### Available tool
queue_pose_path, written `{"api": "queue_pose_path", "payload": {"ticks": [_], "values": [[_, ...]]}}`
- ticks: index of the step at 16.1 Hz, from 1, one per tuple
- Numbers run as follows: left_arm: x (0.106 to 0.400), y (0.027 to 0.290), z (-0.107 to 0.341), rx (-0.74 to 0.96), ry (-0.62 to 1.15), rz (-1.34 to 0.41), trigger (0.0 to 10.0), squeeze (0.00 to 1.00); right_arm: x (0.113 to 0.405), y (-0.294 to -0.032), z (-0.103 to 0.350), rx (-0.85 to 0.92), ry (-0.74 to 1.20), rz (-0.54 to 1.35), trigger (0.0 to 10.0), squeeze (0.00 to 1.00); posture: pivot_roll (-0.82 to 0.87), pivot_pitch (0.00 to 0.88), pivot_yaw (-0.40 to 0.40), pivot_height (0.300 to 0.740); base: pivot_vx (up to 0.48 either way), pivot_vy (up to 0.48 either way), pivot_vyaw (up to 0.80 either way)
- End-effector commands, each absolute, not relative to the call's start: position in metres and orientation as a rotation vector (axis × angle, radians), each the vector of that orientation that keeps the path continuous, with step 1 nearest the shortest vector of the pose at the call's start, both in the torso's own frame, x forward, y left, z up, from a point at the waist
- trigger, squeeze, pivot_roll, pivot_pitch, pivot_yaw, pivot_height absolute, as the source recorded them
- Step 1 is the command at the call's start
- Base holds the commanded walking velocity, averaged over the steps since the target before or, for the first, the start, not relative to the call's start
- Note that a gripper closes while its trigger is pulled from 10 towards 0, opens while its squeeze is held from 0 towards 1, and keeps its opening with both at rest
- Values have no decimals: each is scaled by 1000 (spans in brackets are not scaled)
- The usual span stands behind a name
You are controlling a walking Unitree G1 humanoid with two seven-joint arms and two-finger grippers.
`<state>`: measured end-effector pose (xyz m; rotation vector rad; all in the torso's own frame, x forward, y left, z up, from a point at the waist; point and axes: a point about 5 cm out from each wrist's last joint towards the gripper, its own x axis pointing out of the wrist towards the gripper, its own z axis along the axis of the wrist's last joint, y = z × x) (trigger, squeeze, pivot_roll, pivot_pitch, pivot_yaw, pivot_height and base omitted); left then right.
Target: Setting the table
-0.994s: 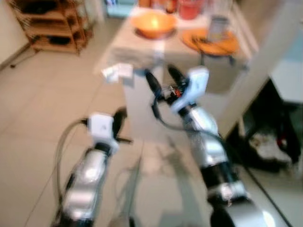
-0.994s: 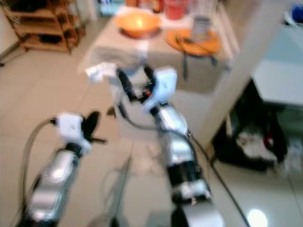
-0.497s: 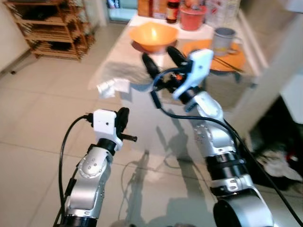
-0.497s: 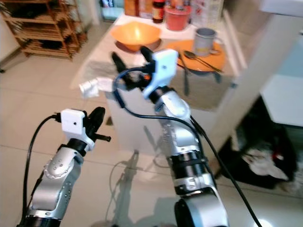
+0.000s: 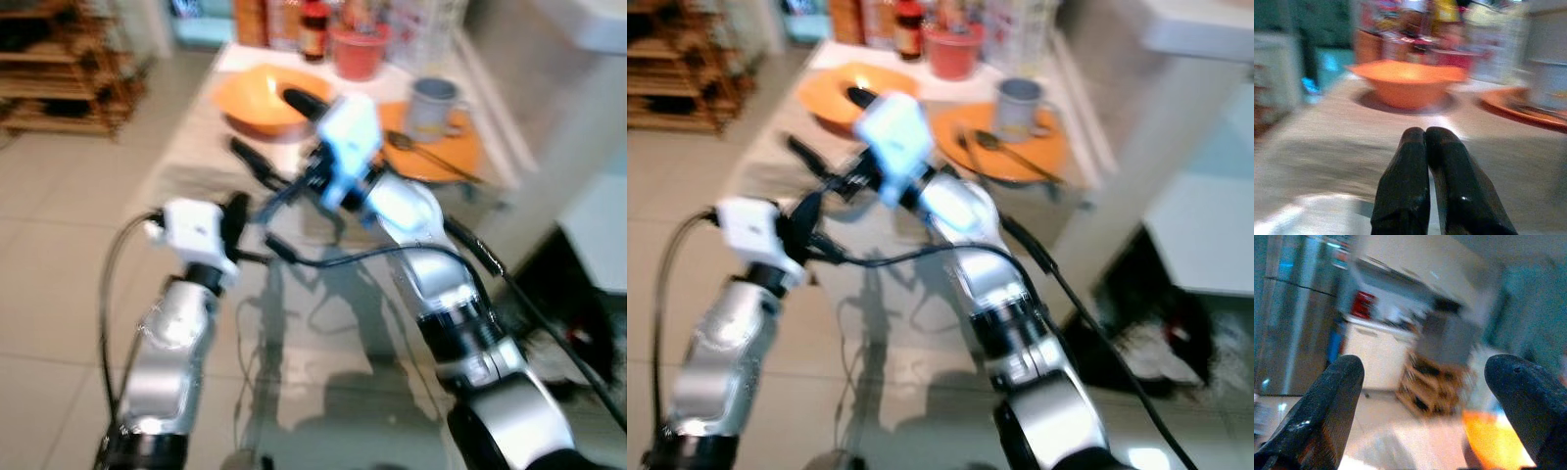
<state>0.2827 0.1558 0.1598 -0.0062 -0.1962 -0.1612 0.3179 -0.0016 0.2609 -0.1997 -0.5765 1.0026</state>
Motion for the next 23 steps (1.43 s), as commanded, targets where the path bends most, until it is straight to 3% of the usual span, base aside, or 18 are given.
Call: {"api": "queue_pose_path", "payload": {"ticks": [1,4,8,13,18,19,21,23], "values": [[283,167,160,5,-184,-96,10000,0,312,5,267,-278,-619,1043,10000,0,-46,61,-3,740,334,0,0],[283,186,161,19,-174,14,10000,0,313,4,272,-478,-610,1129,10000,0,-43,58,-11,740,301,0,0],[279,203,158,34,-151,71,10000,0,334,-14,288,-572,-593,996,10000,0,-36,53,-22,740,64,0,0],[279,195,161,38,-161,26,10000,0,338,-19,254,-753,-409,1117,10000,0,-35,48,-21,740,52,0,0],[276,185,163,29,-167,-12,10000,0,360,-17,264,-656,-411,893,10000,0,-32,62,-17,740,324,0,0],[276,184,163,27,-166,-18,10000,0,357,-10,260,-636,-415,934,10000,0,-33,64,-15,740,326,0,0],[275,181,164,17,-173,-28,10000,0,329,12,252,-415,-460,1169,10000,0,-28,70,-15,740,315,0,0],[274,181,168,-27,-198,-16,10000,0,314,15,256,-154,-469,1280,10000,0,-28,74,-13,740,133,0,0]]}}
